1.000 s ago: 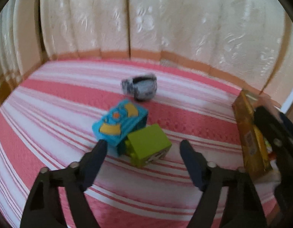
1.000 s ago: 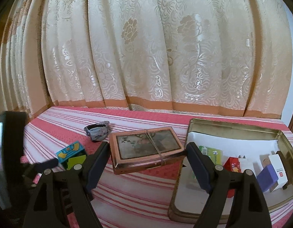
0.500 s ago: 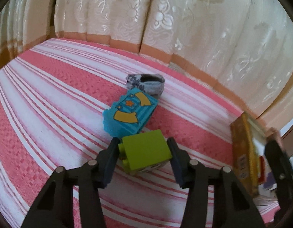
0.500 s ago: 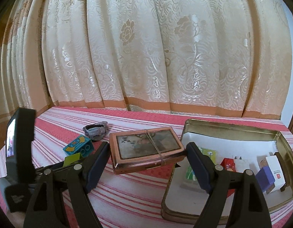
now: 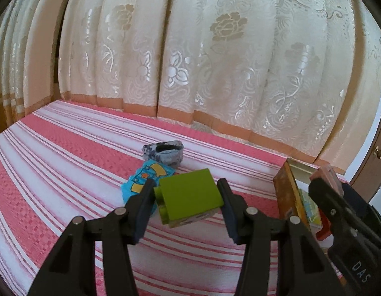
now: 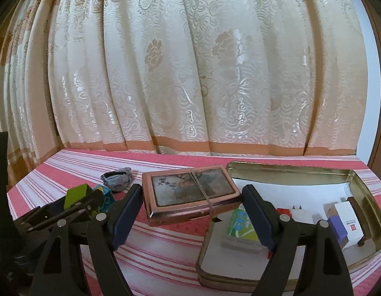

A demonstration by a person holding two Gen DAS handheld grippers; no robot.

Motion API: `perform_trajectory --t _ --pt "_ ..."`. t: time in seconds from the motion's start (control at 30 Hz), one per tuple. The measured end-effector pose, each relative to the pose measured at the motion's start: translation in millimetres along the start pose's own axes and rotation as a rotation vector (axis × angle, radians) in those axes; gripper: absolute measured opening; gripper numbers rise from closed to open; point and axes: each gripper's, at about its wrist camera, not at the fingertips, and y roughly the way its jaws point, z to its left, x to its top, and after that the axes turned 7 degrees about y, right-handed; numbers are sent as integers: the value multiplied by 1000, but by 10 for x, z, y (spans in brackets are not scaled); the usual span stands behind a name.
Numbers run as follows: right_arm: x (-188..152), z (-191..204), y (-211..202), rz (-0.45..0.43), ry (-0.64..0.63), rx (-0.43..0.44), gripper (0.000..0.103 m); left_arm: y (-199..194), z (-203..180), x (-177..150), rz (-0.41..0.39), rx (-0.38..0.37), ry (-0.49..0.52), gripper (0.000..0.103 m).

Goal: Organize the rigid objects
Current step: 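Carry the card bundle and green block toward the tin tray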

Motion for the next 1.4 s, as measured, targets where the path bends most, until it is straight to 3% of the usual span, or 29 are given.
perform_trajectory --t 0.73,1.4 --pt "-71 -262 -222 -36 4 -67 83 -242 -357 -46 -112 120 163 50" --pt "-40 -649 -458 -74 37 -122 83 -350 -615 -133 -120 91 154 51"
